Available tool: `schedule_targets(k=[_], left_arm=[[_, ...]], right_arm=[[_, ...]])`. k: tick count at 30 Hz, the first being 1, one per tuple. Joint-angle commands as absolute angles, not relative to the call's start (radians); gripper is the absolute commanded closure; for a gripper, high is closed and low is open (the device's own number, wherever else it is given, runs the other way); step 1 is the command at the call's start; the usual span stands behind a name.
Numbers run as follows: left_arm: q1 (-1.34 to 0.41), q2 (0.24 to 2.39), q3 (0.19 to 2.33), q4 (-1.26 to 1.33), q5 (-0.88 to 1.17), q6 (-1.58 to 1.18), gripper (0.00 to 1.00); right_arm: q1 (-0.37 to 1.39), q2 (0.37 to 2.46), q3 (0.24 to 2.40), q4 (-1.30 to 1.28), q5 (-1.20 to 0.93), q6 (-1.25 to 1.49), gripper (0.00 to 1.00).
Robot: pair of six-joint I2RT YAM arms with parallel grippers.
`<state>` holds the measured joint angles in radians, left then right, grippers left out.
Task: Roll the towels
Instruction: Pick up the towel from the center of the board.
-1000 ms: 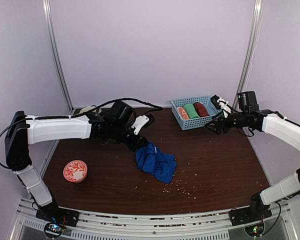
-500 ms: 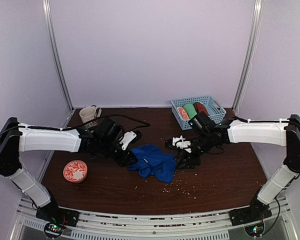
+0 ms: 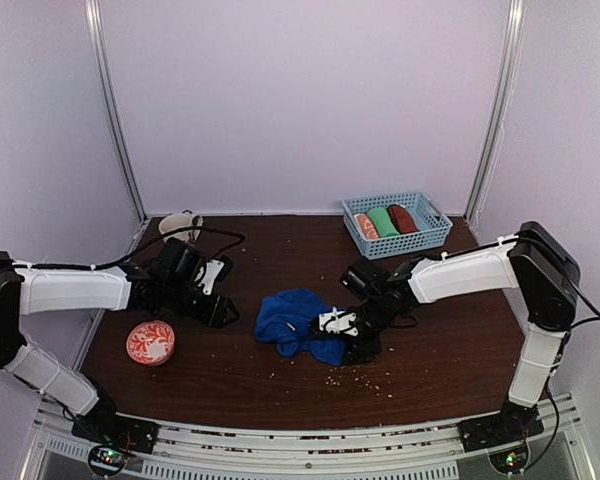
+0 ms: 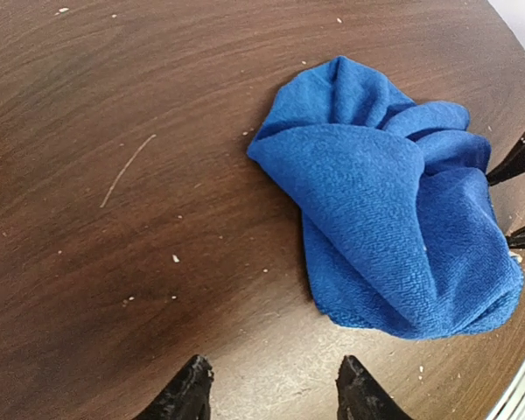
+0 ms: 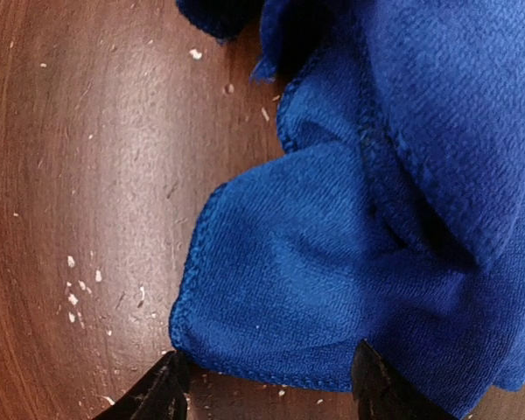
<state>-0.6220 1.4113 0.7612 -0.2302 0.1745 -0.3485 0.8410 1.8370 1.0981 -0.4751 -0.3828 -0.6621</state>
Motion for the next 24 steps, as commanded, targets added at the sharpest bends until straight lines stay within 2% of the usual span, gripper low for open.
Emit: schedule_targets(k=[1, 10, 12, 17, 19, 24], left_arm=[[-0.625, 1.429, 0.767, -0.161, 0.202, -0.36, 0.5], [-0.625, 1.402, 0.767, -0.141, 0.192, -0.343, 0.5], [-0.625, 1.405, 0.765, -0.141, 0.187, -0.341, 0.5], [-0.625, 1.408, 0.782, -0.158, 0.18, -0.332, 0.5], [-0.625, 1.398, 0.803, -0.177, 0.177, -0.319, 0.5], [-0.624, 1.36, 0.826, -0.161, 0.226, -0.308, 0.48]], right_arm=[[0.864, 1.877, 1.155, -0.468, -0.365, -0.636, 0.36], [0.901, 1.924, 1.193, -0.497, -0.302, -0.611, 0.37], [0.907, 1.946, 1.204, -0.505, -0.28, -0.601, 0.47], [0.907, 1.939, 1.278, -0.586, -0.263, -0.577, 0.94], [0.902, 1.895, 1.32, -0.642, -0.264, -0.581, 1.0], [0.835, 1.77, 1.558, -0.776, -0.34, -0.587, 1.0]])
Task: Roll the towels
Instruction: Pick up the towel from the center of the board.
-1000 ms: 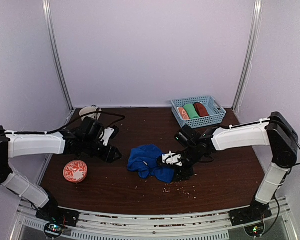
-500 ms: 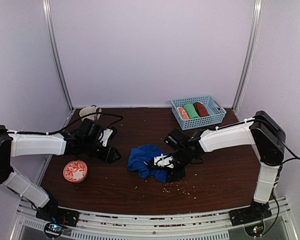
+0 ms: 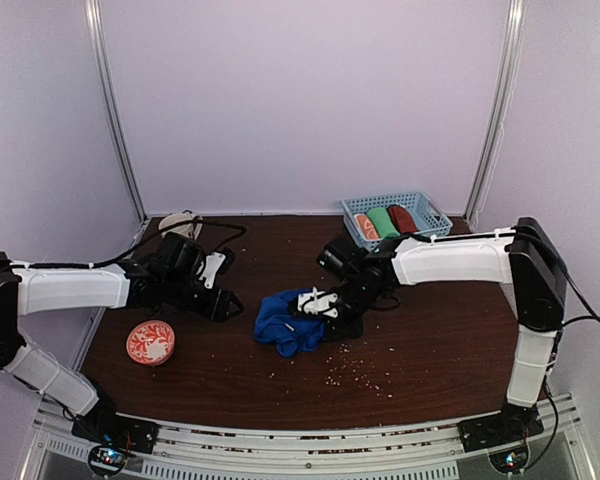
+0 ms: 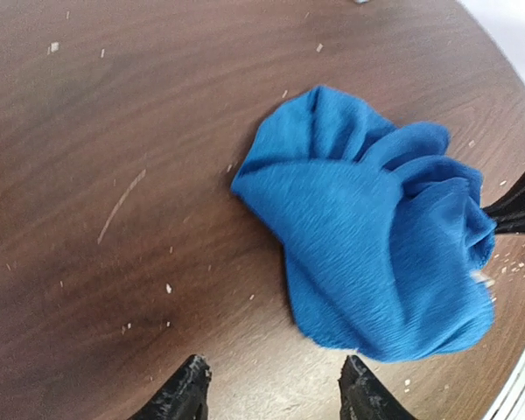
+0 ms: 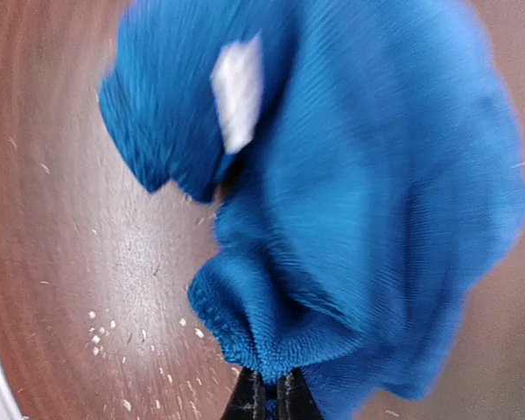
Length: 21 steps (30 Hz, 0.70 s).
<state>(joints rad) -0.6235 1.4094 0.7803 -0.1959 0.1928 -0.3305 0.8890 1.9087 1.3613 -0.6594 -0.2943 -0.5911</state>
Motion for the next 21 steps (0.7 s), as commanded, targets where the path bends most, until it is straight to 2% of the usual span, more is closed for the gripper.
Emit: schedule_targets(k=[1, 5, 7, 10, 14, 18, 21], left_arm=[[-0.625, 1.351, 0.827, -0.154, 0.213, -0.315, 0.48], [-0.624, 1.294, 0.794, -0.091, 0.131, -0.353, 0.48], [-0.624, 1.278, 0.789, -0.075, 0.113, -0.366, 0.48], [-0.625, 1.273, 0.797, -0.072, 0.138, -0.365, 0.48], [-0.626, 1.249, 0.78, -0.041, 0.172, -0.367, 0.49], [-0.627, 1.22, 0.755, -0.009, 0.196, -0.354, 0.49], [-0.627, 1.229, 0.744, 0.007, 0.242, -0.333, 0.49]], right_arm=[[0.821, 1.751, 1.625, -0.784, -0.352, -0.58, 1.0], [0.789, 1.7, 1.956, -0.776, -0.444, -0.504, 1.0], [0.79, 1.74, 2.232, -0.817, -0.489, -0.456, 1.0], [0.788, 1.739, 2.335, -0.778, -0.517, -0.414, 1.0], [0.781, 1.747, 2.276, -0.786, -0.433, -0.424, 1.0], [0.73, 1.673, 2.031, -0.69, -0.35, -0.399, 1.0], [0.63, 1.612, 1.87, -0.63, -0.376, -0.334, 1.0]])
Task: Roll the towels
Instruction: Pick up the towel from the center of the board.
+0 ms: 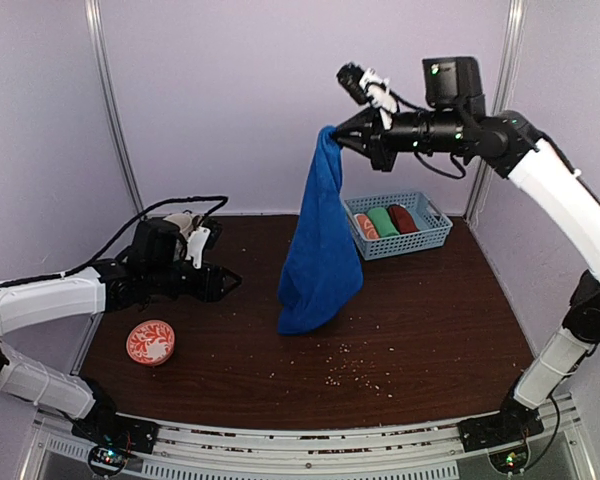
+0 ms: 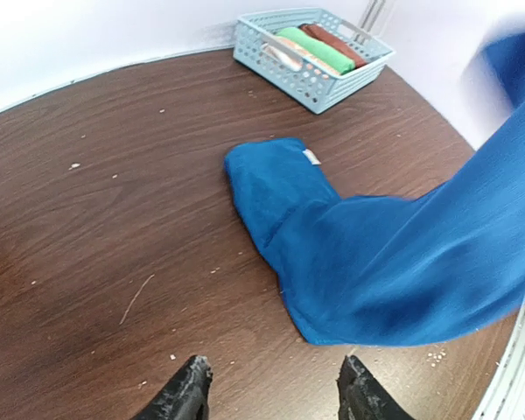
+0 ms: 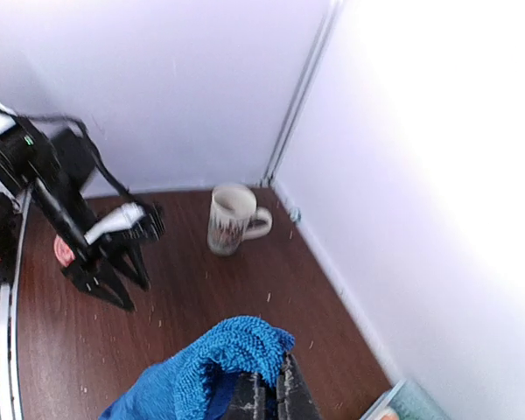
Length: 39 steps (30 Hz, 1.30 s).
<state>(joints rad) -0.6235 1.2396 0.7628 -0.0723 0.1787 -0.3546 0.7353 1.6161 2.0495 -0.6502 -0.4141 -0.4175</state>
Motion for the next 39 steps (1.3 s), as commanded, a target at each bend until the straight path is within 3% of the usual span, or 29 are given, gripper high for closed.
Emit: schedule_targets(k=[1, 9, 16, 27, 35, 39], left_arm=[[-0.626, 1.242, 0.743, 0.014, 0.267, -0.325, 0.51], [-0.749, 1.468, 0.805, 0.041, 0.354, -0.233, 0.64], [-0.868, 1.664, 0.928, -0.026, 0.288, -0.14, 0.61], [-0.894, 1.833, 1.036, -0.101, 0.166, -0.123, 0.61], [-0.893, 1.898, 1.076, -0.057, 0.097, -0.137, 0.66], [-0.893, 1.93, 1.102, -0.05, 0.077, -0.122, 0.74]], right_arm=[[0.593, 1.592, 1.82, -0.616, -0.385, -0.323, 1.0], [0.386, 1.417, 1.444, -0.527, -0.405, -0.293, 1.0], [0.206, 1.338, 1.21, -0.44, -0.522, -0.209, 1.0], [0.172, 1.35, 1.185, -0.418, -0.646, -0.165, 0.99], [0.166, 1.36, 1.193, -0.425, -0.647, -0.168, 0.97], [0.165, 1.369, 1.195, -0.424, -0.654, -0.165, 0.96]])
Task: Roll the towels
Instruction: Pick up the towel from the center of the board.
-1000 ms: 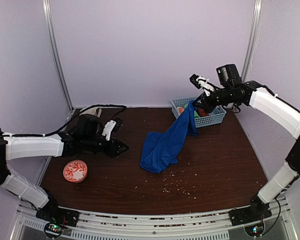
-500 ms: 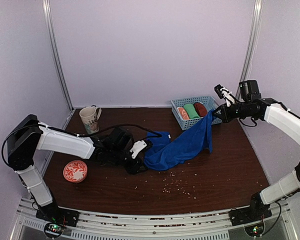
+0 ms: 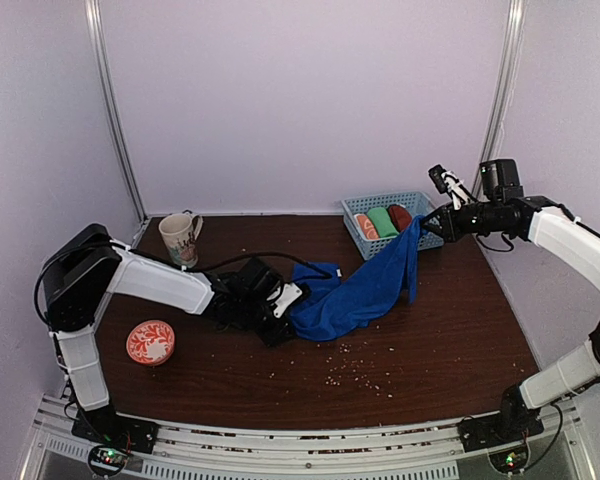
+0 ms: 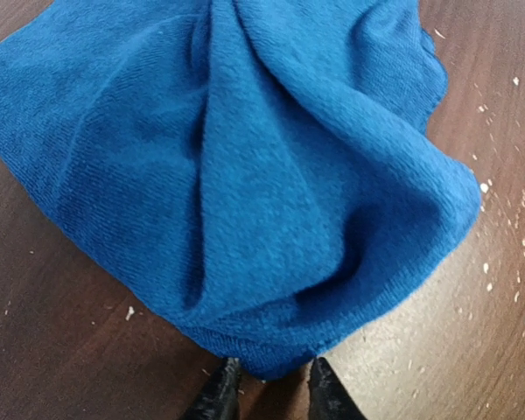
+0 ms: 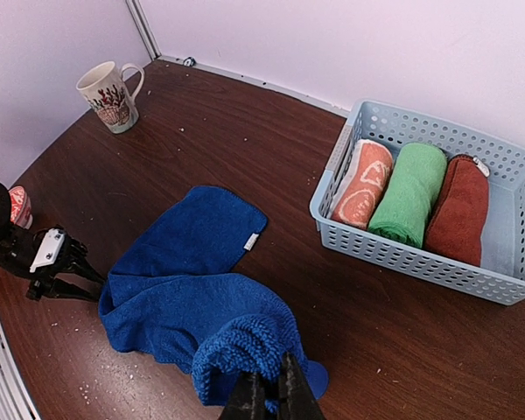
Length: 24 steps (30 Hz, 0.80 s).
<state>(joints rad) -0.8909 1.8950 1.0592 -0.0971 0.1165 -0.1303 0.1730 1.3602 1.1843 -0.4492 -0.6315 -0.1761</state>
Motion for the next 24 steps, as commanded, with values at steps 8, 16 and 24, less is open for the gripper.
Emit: schedule_targets(k=[8, 16, 24], left_arm=[[-0.891, 1.971, 1.143, -0.058, 0.065, -0.088, 0.9], [-0.892, 1.928, 1.168, -0.092, -0.013, -0.085, 1.0], [-0.845, 1.597, 1.223, -0.246, -0.282, -0.06, 1.0]], right_arm=[[0.164, 1.384, 1.199, -0.43, -0.637, -0.181, 0.95], [0.154, 1.4, 1.244, -0.464, -0.627, -0.199, 0.95], [0.011, 1.489, 1.559, -0.577, -0.712, -0.135, 0.97]])
